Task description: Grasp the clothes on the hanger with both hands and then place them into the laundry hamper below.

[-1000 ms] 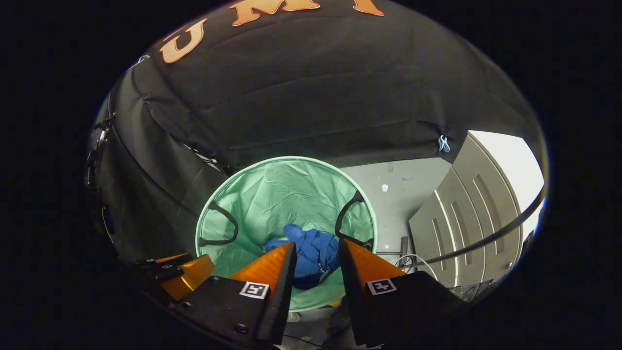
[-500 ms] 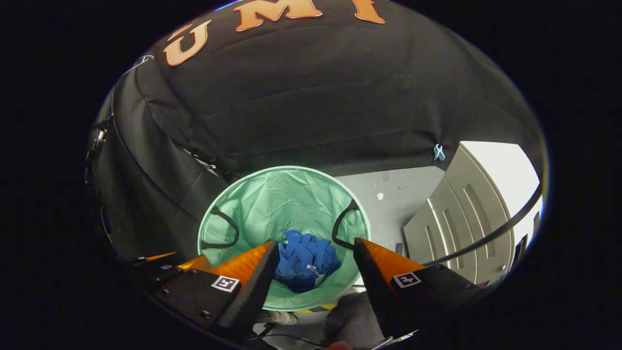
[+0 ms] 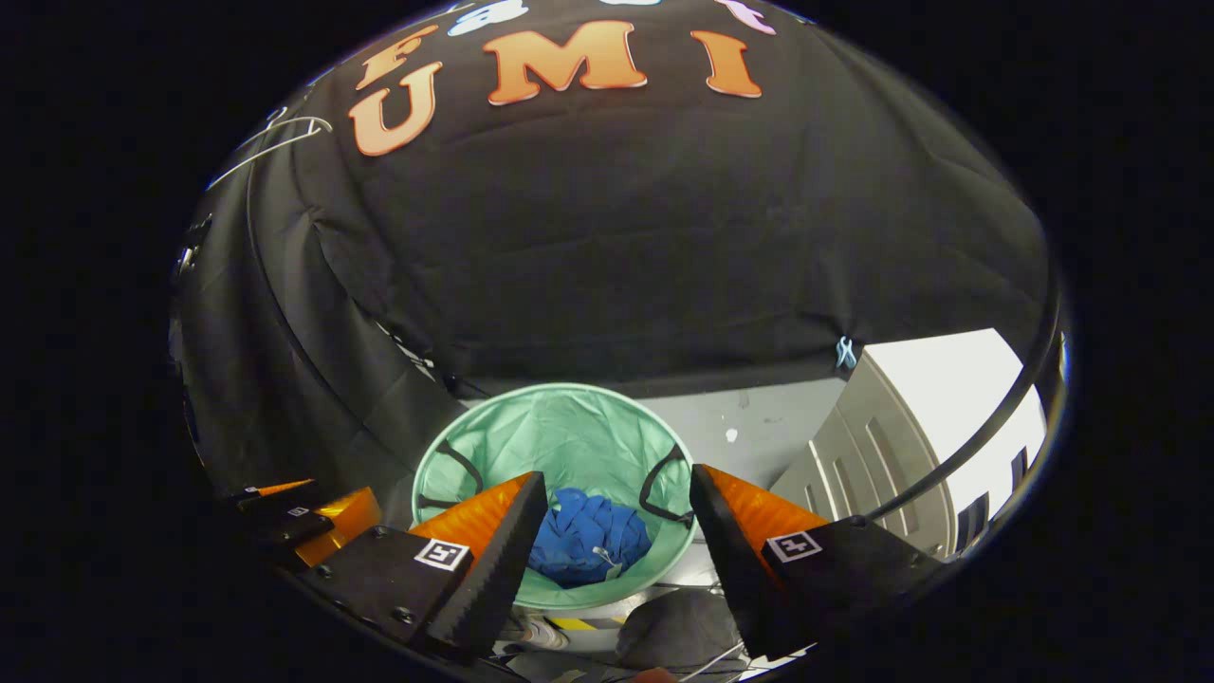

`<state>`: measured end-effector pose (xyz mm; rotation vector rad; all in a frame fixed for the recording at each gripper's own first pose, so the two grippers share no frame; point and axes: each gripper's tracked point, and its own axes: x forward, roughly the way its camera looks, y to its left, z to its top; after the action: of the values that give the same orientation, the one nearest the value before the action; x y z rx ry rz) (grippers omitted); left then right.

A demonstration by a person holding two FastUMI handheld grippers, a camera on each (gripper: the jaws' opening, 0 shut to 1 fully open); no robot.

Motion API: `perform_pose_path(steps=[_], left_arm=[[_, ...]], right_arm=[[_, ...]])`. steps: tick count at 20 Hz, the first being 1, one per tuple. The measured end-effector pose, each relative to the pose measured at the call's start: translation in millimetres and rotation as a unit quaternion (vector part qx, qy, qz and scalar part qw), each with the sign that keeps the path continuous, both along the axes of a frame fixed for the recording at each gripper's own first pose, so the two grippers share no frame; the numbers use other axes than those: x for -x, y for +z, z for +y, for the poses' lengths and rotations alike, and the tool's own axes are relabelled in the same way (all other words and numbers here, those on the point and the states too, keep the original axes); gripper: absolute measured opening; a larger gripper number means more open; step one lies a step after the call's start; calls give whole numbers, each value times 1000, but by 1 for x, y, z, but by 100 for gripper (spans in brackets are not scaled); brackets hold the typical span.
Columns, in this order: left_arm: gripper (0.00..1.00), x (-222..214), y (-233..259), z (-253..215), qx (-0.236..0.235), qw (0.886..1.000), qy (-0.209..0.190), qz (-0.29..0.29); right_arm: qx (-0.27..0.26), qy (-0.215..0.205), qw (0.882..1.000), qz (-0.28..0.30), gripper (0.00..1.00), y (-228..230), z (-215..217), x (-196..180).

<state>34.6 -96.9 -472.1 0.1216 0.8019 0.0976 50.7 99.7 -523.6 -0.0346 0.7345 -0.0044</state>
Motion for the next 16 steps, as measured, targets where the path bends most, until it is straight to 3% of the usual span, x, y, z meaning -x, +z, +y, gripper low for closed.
perform_pose_path(steps=[10,16], left_arm=[[96,-2,122,-13,59,991,-7,-123],[96,-2,176,-7,52,978,-24,-199]], right_arm=[[-10,10,994,-105,98,118,10,10],[3,27,984,-178,98,181,17,16]])
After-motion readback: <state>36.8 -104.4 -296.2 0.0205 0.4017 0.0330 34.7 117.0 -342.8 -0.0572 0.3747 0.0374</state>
